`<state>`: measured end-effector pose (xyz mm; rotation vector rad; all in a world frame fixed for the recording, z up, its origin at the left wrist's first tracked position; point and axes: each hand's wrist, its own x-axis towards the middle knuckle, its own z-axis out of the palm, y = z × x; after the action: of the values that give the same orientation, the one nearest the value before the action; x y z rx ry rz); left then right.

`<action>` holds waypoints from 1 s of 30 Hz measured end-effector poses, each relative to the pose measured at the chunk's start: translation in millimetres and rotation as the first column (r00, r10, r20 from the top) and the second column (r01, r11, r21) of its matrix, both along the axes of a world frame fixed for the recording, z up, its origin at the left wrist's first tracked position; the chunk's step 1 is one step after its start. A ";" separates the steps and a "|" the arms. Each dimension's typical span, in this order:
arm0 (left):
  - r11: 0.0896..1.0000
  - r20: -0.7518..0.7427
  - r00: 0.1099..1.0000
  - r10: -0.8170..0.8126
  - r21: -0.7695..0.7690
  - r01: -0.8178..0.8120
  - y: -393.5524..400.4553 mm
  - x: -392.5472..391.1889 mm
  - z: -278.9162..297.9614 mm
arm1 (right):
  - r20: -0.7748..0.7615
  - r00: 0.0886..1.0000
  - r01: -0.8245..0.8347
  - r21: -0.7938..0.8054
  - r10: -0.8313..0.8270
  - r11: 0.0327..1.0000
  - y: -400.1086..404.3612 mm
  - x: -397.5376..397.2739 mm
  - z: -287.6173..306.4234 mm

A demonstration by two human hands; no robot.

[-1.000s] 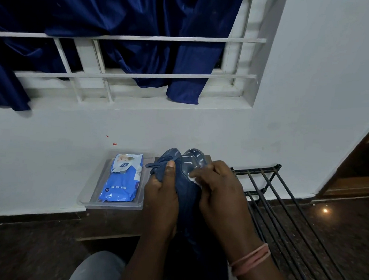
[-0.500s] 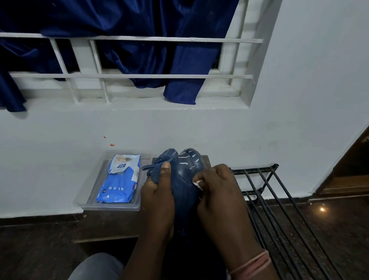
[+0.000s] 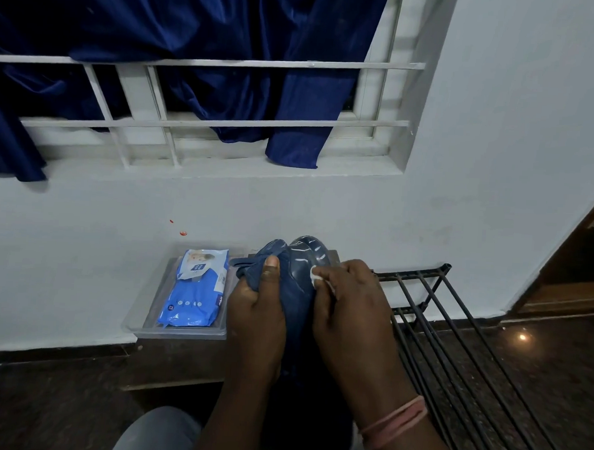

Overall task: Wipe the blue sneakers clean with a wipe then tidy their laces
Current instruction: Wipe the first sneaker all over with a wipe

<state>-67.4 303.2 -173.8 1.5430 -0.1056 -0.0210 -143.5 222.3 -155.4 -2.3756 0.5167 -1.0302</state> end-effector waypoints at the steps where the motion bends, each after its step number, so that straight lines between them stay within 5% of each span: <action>1: 1.000 -0.002 1.000 0.003 -0.004 -0.003 1.3 0.7 -1.1 | -0.019 1.000 0.004 -0.004 -0.004 1.000 2.0 -1.2 -1.7; 15: 0.998 0.066 0.996 -0.061 0.036 0.059 0.4 -4.6 1.7 | 0.159 0.986 0.032 0.067 -0.042 0.997 -11.3 -8.7 6.9; 30: 0.989 0.105 0.987 -0.125 0.086 0.116 7.7 -4.6 4.0 | 0.107 0.994 0.005 0.061 -0.011 0.998 -24.3 -8.9 10.9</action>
<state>-72.0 310.9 -169.8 1.6157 -0.2892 -0.0365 -152.4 198.0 -144.4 -2.2527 0.5109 -1.1234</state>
